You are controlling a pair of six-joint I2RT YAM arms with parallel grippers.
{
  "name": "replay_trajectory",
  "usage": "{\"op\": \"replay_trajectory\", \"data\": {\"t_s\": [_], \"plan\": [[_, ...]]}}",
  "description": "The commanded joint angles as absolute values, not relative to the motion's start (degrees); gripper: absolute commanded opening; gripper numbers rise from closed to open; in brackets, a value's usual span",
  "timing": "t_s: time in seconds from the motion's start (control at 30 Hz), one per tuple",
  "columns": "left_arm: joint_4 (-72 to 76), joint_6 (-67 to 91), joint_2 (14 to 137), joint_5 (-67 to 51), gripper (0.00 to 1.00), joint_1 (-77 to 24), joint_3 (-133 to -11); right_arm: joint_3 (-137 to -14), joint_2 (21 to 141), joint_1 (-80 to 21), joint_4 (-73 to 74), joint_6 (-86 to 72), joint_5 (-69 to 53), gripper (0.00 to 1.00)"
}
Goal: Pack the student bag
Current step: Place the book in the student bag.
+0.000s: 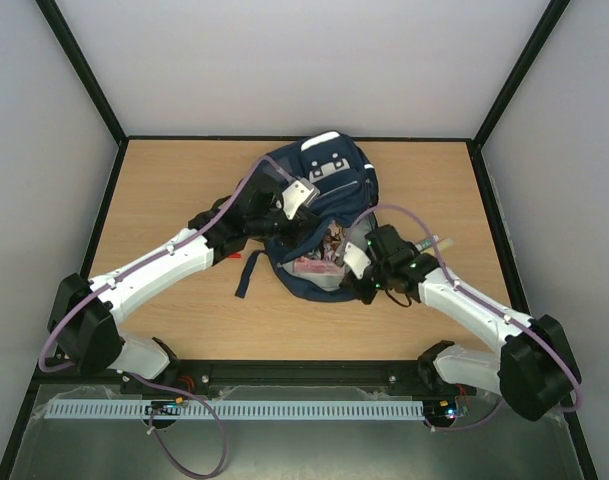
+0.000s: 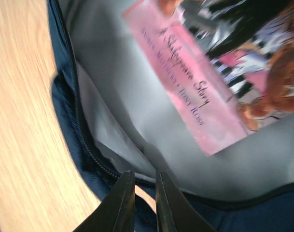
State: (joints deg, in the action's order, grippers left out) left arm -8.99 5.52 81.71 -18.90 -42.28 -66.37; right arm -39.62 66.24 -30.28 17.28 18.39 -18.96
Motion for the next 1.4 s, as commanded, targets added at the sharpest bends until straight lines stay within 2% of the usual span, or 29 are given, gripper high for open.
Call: {"op": "replay_trajectory", "data": {"t_s": [0.0, 0.23, 0.43, 0.67, 0.87, 1.0, 1.37], "plan": [[-6.46, 1.52, 78.71, -27.84, 0.02, -44.7, -71.19, -37.57, 66.7, -34.69, 16.28, 30.57, -7.21, 0.15], [-7.46, -0.73, 77.33, -26.93, 0.03, -45.75, -71.03, -39.71, 70.77, -42.54, 13.95, 40.53, 3.34, 0.21], [-8.24, -1.06, 77.7, -25.14, 0.03, -45.77, -71.24, -39.1, 72.45, -44.78, 13.59, 44.74, 4.63, 0.44], [-8.17, -1.25, 77.7, -25.4, 0.03, -45.63, -71.21, -36.41, 74.71, -47.03, 5.18, 47.94, 11.41, 0.5], [-8.17, -1.32, 77.86, -25.31, 0.03, -45.71, -71.04, -35.79, 78.08, -47.68, -3.19, 50.89, 17.2, 0.49], [-8.18, -1.34, 77.83, -25.55, 0.03, -45.77, -70.97, -36.65, 79.58, -47.48, -10.99, 52.84, 22.04, 0.41], [-7.96, -1.19, 77.37, -26.53, 0.03, -45.75, -71.0, -38.07, 84.71, -43.95, -23.43, 59.36, 25.3, 0.37]]}}
